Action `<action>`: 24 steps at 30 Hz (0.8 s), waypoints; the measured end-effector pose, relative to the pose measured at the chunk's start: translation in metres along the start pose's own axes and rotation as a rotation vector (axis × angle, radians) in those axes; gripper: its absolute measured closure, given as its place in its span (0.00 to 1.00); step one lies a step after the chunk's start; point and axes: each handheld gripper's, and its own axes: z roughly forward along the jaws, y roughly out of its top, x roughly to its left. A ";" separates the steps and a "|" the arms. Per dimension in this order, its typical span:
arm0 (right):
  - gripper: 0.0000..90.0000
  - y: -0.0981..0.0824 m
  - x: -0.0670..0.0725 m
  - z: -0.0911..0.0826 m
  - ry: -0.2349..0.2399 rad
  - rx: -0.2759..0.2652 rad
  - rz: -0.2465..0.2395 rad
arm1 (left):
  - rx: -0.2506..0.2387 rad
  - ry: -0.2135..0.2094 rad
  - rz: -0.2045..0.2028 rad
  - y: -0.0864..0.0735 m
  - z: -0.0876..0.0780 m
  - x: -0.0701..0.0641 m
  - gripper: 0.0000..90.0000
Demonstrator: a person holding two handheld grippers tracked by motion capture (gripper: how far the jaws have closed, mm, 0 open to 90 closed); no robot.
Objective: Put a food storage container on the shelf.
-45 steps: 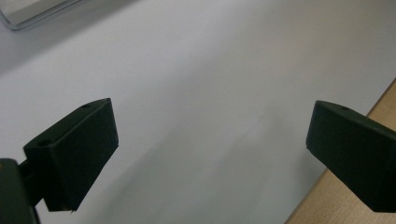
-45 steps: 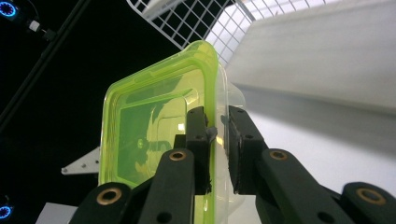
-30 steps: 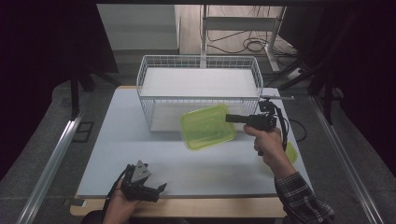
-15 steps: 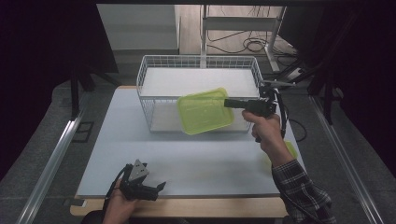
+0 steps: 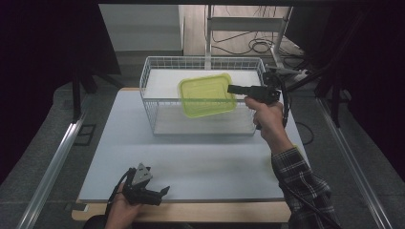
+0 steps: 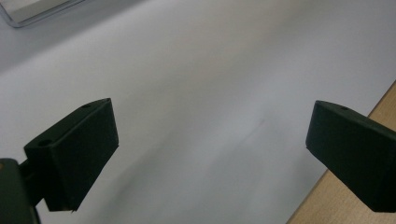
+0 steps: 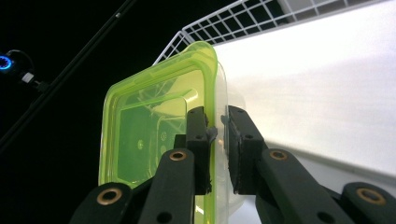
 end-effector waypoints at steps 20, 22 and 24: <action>0.89 0.030 -0.003 0.027 -0.097 -0.065 0.017 | 0.004 -0.006 0.003 0.000 0.000 0.000 0.02; 0.89 0.032 -0.005 0.029 -0.112 -0.068 0.022 | 0.005 -0.006 0.003 -0.001 0.000 0.000 0.02; 0.89 0.033 -0.007 0.031 -0.122 -0.073 0.033 | 0.006 -0.006 0.004 -0.001 0.001 0.000 0.02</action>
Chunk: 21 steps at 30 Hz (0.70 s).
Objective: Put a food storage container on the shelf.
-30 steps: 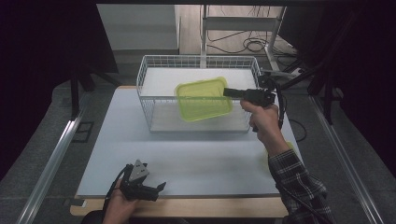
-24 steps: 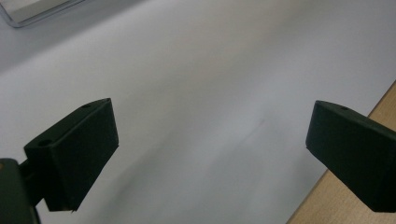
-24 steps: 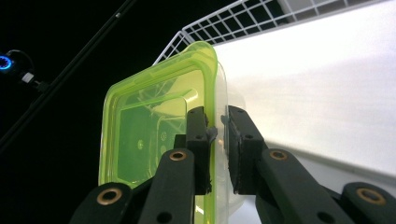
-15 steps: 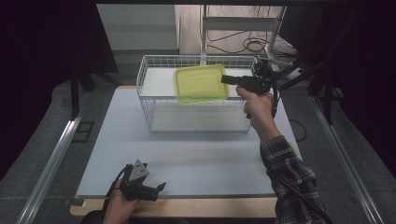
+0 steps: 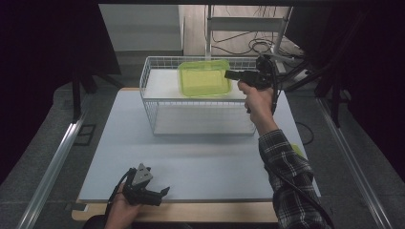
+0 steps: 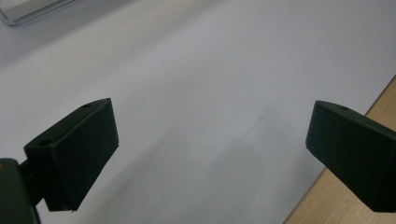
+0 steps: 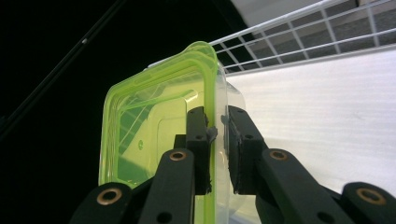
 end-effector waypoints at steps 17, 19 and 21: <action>0.88 0.003 0.000 0.009 -0.088 -0.008 -0.043 | 0.006 -0.006 0.003 0.000 0.000 -0.001 0.02; 0.87 0.003 0.001 0.011 -0.102 -0.009 -0.055 | 0.006 -0.007 0.004 0.000 0.000 -0.001 0.02; 0.84 0.003 0.002 0.012 -0.149 -0.004 -0.092 | 0.007 -0.007 0.004 0.000 0.000 -0.001 0.02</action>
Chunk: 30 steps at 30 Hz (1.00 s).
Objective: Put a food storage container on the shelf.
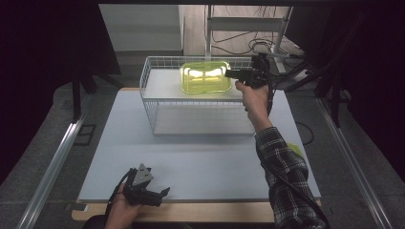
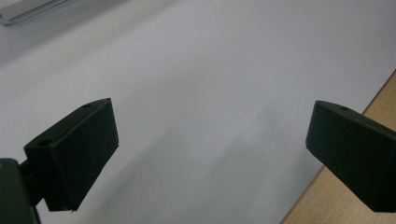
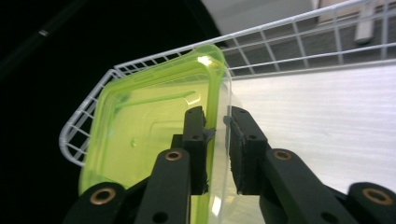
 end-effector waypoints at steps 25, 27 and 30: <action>0.44 0.003 0.000 -0.001 -0.059 0.029 -0.116 | 0.004 -0.005 0.005 0.000 0.001 0.000 0.02; 0.39 0.002 0.000 -0.006 -0.050 0.031 -0.130 | 0.000 -0.005 -0.003 0.000 0.000 0.000 0.02; 0.36 -0.001 -0.001 -0.009 -0.039 0.043 -0.144 | -0.010 -0.009 -0.016 0.000 -0.001 0.000 0.02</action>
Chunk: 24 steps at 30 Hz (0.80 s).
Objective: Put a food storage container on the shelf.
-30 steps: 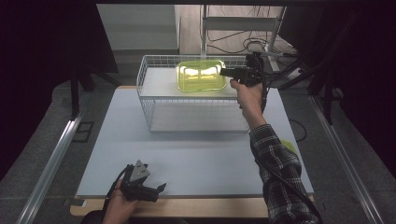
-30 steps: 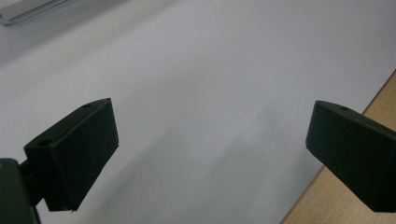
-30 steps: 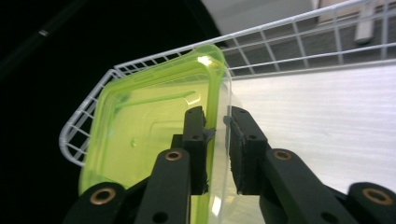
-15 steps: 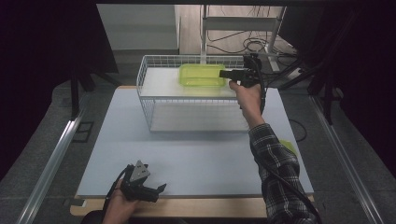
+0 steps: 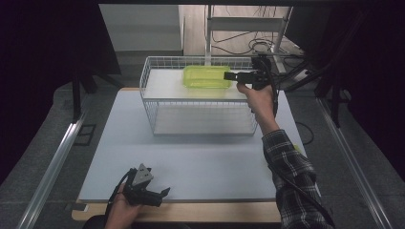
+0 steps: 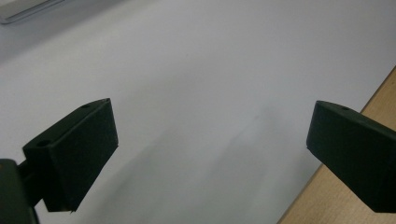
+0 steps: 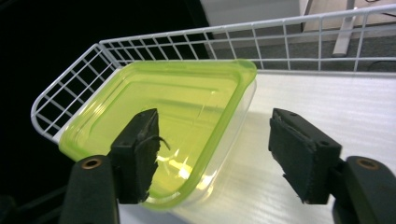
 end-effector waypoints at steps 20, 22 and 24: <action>0.20 -0.029 0.009 -0.028 0.070 0.018 -0.128 | -0.014 -0.017 -0.070 0.000 -0.002 0.004 0.00; 0.20 -0.030 0.009 -0.029 0.070 0.016 -0.134 | -0.011 -0.009 -0.055 0.000 -0.002 0.004 0.00; 0.19 -0.033 0.009 -0.030 0.071 0.018 -0.144 | -0.011 -0.009 -0.046 0.000 -0.002 0.003 0.00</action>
